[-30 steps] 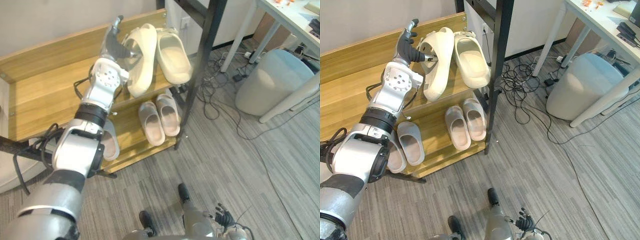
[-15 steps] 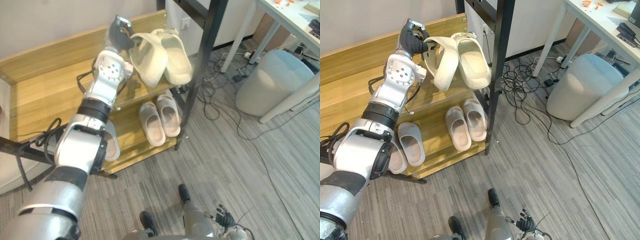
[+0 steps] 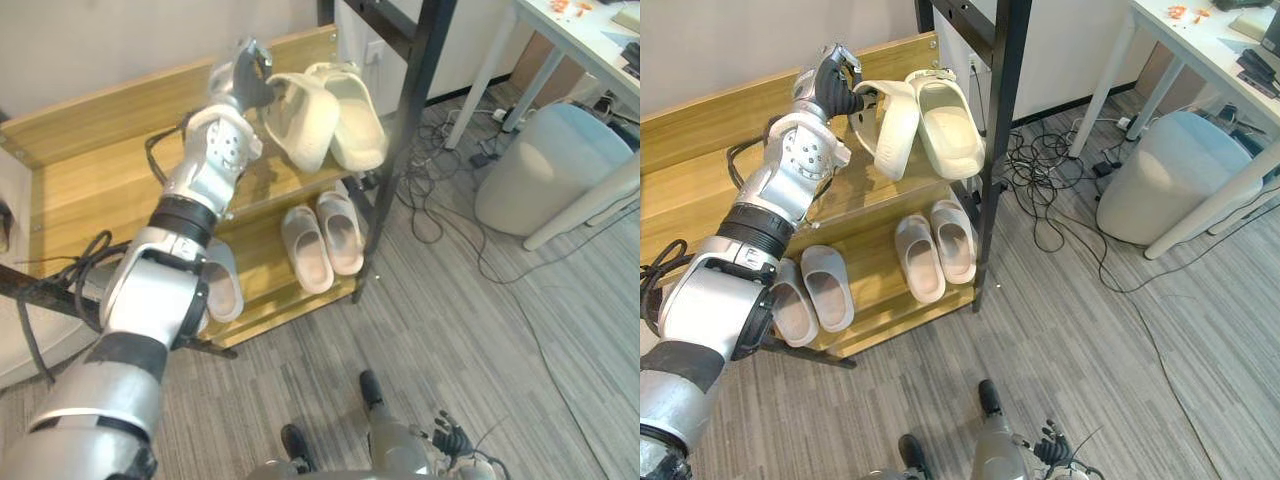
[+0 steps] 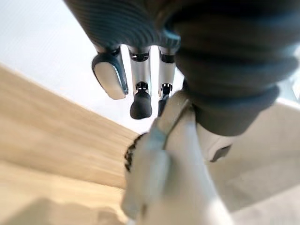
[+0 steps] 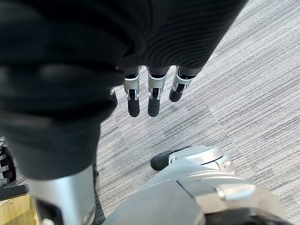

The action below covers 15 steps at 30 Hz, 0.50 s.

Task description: Organize the slippers on the shoe rack

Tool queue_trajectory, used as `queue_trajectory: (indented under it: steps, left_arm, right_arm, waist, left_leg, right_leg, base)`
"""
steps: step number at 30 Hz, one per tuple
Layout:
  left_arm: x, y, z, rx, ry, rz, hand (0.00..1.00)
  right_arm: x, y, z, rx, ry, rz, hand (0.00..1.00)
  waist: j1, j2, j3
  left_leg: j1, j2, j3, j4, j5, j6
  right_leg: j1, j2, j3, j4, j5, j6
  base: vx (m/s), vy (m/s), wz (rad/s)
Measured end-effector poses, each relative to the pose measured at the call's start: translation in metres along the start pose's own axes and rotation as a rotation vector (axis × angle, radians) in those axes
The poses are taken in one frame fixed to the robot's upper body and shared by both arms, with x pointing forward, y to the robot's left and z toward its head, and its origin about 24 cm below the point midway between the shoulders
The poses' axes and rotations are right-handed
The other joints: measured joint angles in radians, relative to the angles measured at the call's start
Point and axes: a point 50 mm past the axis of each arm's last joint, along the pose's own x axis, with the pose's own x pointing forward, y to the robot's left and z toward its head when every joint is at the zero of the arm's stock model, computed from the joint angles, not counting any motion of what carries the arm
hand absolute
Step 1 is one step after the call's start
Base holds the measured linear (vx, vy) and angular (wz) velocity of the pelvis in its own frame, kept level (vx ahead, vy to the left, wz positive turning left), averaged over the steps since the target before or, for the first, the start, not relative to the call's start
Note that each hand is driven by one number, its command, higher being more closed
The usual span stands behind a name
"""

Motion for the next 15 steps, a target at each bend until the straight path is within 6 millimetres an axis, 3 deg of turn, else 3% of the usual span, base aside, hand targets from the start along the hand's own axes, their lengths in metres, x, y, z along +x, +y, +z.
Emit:
queue_trajectory:
  steps: [9, 15]
  left_arm:
    - [-0.001, 0.011, 0.002, 0.325, -0.102, 0.033, 1.00]
    - [-0.002, 0.015, 0.002, 0.383, -0.114, 0.058, 1.00]
  right_arm:
    - [0.001, -0.001, 0.005, -0.021, -0.026, 0.002, 0.00]
    - [0.002, 0.000, 0.008, -0.035, -0.039, -0.001, 0.00]
  waist:
    - [0.000, 0.014, 0.006]
    - [0.000, 0.023, 0.011]
  left_leg:
    - [-0.041, 0.008, 0.001, 0.072, -0.040, -0.003]
    - [-0.073, 0.018, 0.000, 0.136, -0.075, 0.002]
  right_leg:
    - [-0.010, 0.001, 0.001, 0.000, -0.002, -0.004]
    - [-0.014, 0.000, 0.001, 0.000, -0.001, -0.006]
  base:
    - [0.00, 0.000, 0.00]
    - [0.02, 0.026, -0.01]
